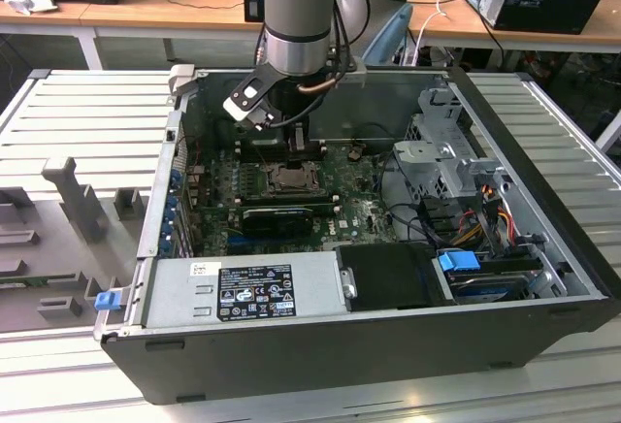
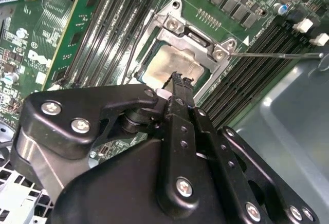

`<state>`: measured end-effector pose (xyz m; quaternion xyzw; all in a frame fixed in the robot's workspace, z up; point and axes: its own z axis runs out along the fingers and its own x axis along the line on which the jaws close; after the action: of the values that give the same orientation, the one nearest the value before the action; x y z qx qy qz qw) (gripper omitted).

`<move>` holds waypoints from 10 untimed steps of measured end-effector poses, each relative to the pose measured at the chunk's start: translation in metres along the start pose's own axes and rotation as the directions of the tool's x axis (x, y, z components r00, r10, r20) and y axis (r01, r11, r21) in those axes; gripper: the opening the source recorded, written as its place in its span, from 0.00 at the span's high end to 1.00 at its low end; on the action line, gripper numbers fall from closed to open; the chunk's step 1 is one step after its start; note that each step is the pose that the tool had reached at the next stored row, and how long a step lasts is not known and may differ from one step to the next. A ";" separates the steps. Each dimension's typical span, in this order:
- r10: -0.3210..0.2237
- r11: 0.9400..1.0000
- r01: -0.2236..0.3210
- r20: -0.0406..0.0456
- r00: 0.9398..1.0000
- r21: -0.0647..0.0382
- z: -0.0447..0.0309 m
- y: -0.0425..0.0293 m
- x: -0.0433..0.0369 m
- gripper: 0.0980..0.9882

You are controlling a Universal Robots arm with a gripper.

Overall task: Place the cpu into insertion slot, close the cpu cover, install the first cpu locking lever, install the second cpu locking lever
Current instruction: 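Close the cpu cover, then install the first cpu locking lever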

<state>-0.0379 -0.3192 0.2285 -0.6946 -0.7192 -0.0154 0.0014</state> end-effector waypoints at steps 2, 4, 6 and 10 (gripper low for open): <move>0.000 1.000 0.000 0.000 1.000 0.000 -0.0001 -0.0018 0.0001 0.99; 0.000 1.000 0.000 0.000 1.000 0.000 -0.0001 -0.0030 0.0001 0.99; 0.000 1.000 0.000 0.000 1.000 0.000 -0.0001 -0.0041 0.0001 0.99; 0.000 1.000 0.000 0.000 1.000 0.000 -0.0049 -0.0040 0.0002 0.99</move>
<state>-0.0420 -0.3192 0.2333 -0.6946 -0.7192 -0.0154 0.0014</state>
